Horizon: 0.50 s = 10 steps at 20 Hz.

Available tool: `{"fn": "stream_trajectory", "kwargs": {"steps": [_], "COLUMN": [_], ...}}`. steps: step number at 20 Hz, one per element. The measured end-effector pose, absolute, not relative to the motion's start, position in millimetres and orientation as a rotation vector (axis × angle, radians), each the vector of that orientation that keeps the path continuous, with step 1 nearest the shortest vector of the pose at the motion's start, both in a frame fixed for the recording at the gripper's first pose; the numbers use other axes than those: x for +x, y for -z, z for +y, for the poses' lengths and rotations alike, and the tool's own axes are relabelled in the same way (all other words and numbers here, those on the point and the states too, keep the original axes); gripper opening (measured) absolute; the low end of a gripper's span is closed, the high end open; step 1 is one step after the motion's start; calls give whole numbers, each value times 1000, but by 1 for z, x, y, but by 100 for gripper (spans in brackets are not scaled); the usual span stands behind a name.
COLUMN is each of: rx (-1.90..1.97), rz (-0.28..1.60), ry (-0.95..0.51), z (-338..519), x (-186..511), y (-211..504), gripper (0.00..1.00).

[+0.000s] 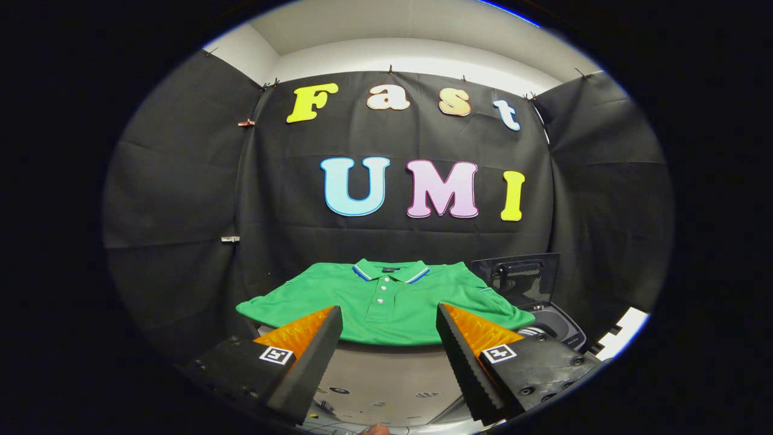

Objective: Put the clothes into the washing machine and then close the washing machine lid.

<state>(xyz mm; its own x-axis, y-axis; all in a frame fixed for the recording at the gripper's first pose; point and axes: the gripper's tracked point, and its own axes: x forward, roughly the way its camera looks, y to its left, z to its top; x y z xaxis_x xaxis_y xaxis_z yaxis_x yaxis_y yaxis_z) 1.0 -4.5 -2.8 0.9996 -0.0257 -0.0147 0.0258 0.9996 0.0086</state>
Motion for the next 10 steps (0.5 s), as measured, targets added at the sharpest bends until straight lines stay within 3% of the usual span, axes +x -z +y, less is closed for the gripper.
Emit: {"fn": "stream_trajectory", "kwargs": {"steps": [10], "rx": [4], "rz": [20], "ry": [23], "z": [-2], "x": [4], "y": [5], "gripper": [97]}}
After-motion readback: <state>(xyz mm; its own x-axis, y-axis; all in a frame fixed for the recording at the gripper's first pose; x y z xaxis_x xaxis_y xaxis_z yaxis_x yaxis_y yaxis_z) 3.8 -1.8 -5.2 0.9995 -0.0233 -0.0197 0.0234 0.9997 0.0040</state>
